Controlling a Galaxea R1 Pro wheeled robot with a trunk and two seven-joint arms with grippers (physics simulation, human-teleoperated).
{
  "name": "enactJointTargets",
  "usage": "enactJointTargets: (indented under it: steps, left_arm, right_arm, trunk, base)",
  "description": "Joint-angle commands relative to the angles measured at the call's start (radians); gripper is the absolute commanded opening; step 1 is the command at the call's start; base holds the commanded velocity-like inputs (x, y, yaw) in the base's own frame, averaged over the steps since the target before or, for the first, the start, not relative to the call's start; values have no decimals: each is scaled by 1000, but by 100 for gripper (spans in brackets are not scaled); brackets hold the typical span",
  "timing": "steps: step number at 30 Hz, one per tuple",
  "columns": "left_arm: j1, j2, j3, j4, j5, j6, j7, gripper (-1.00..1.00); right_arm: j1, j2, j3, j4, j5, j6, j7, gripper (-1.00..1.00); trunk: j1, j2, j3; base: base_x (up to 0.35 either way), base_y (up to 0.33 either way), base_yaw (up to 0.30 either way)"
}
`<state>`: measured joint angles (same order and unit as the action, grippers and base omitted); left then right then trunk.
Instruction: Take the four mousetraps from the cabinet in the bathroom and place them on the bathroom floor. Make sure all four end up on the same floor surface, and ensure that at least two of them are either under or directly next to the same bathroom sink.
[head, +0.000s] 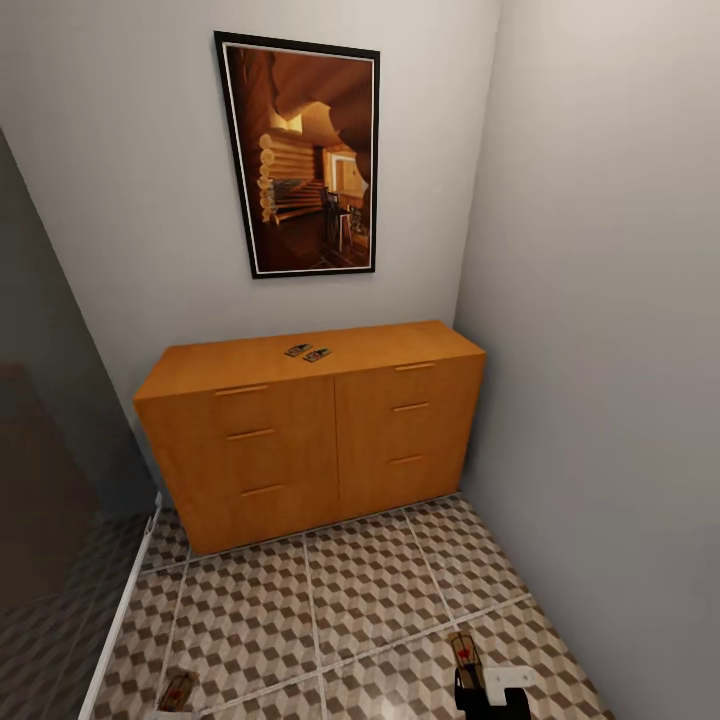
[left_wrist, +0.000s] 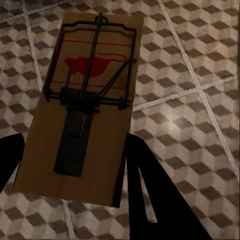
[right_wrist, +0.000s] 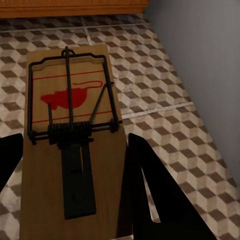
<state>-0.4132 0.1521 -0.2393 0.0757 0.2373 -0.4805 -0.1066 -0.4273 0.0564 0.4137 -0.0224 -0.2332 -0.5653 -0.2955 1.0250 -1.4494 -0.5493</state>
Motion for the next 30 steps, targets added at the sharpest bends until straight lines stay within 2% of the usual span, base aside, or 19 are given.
enactJointTargets:
  steps: [1,2,3,4,7,10,13,15,22,30]
  left_arm:
    - [14,-6,-5,4,59,-56,-6,-100]
    - [18,-8,-5,4,76,-69,-6,-100]
    - [26,-11,-5,4,115,-94,-6,-100]
    - [30,-13,-5,4,130,-104,-6,-100]
    - [35,-15,-5,4,152,-116,-5,-100]
    - [37,-15,-5,4,158,-120,-5,-100]
    - [39,-19,-2,3,160,-122,-9,-100]
    - [39,-19,-2,3,160,-122,-9,-100]
    - [39,-48,-2,4,160,-108,-7,-100]
    - [39,-51,-2,4,160,-107,-7,-100]
  right_arm:
    - [0,0,8,1,-12,-4,1,-100]
    - [-1,0,8,1,-12,-5,1,-100]
    - [-1,0,8,0,-12,-5,2,-100]
    - [-1,0,8,0,-12,-5,3,-100]
    - [-1,0,8,0,-12,-5,22,-100]
    - [-1,0,8,-1,-12,-5,37,-100]
    - [-1,17,10,1,-9,-7,33,-100]
    - [-1,16,10,1,-9,-7,32,-100]
    - [-1,35,10,1,-9,-4,32,-100]
    - [-1,37,10,1,-10,-4,32,-100]
  trunk:
    - [0,-1,-1]
    - [0,-1,-1]
    - [0,-1,-1]
    - [0,-1,-1]
    - [0,-1,-1]
    - [0,-1,-1]
    - [0,-1,-1]
    - [0,-1,-1]
    - [0,-1,-1]
    - [0,-1,-1]
  base:
    - [0,0,0]
    - [0,0,0]
    - [0,0,0]
    - [0,0,0]
    - [0,0,0]
    - [0,0,0]
    - [0,0,0]
    - [0,0,0]
    - [-19,0,0]
    - [-291,0,0]
